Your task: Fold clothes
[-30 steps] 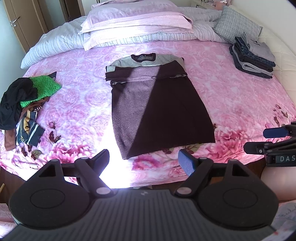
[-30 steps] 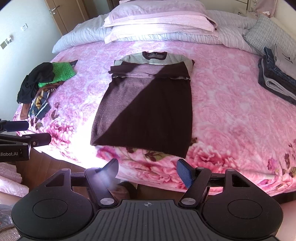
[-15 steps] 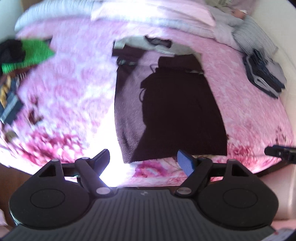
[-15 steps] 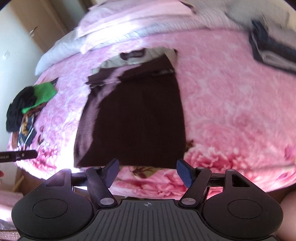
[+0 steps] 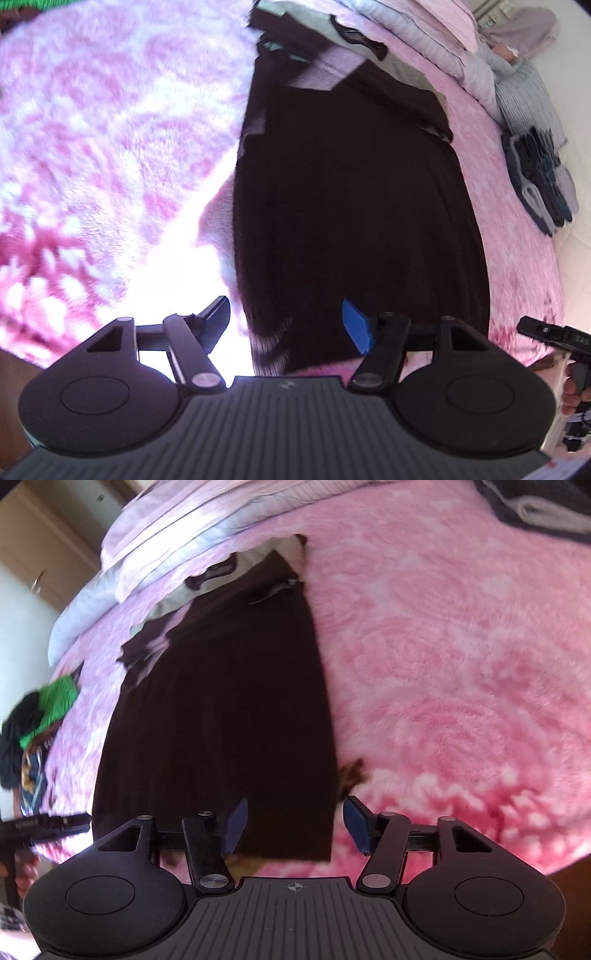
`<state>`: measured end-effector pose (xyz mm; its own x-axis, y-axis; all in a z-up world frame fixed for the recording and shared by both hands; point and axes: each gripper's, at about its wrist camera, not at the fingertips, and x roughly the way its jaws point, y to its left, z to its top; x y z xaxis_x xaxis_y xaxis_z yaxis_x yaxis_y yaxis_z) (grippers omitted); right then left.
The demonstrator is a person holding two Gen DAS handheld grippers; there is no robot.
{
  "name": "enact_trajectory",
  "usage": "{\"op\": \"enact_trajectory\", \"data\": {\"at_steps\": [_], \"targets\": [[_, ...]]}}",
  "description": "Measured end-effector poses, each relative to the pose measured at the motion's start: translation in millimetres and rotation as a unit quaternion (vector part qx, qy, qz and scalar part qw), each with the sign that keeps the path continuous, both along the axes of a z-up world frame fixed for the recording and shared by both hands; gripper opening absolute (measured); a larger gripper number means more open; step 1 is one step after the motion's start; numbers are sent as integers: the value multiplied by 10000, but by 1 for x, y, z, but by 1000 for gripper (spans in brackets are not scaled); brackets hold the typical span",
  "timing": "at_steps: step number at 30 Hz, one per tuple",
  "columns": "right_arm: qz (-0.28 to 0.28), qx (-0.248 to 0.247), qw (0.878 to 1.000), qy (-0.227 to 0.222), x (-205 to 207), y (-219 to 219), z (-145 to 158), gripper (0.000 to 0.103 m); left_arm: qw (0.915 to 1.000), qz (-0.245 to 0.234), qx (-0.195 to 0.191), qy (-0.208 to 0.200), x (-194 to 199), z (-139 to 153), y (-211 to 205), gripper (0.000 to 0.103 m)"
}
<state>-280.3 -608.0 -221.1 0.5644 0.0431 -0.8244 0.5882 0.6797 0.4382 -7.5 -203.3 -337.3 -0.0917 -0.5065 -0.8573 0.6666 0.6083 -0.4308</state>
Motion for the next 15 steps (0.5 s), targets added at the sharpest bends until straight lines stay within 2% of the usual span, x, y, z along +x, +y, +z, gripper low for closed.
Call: {"op": "enact_trajectory", "data": {"at_steps": [6, 8, 12, 15], "targets": [[-130, 604, 9981, -31, 3, -21, -43, 47, 9968, 247, -454, 613, 15, -22, 5, 58], [-200, 725, 9969, -234, -2, -25, -47, 47, 9946, 276, -516, 856, 16, -31, 8, 56], [-383, 1133, 9916, -493, -9, -37, -53, 47, 9902, 429, -756, 1092, 22, -40, 12, 55], [-426, 1215, 9897, -628, 3, -43, -54, 47, 9857, 622, -921, 1268, 31, -49, 9, 55]]}}
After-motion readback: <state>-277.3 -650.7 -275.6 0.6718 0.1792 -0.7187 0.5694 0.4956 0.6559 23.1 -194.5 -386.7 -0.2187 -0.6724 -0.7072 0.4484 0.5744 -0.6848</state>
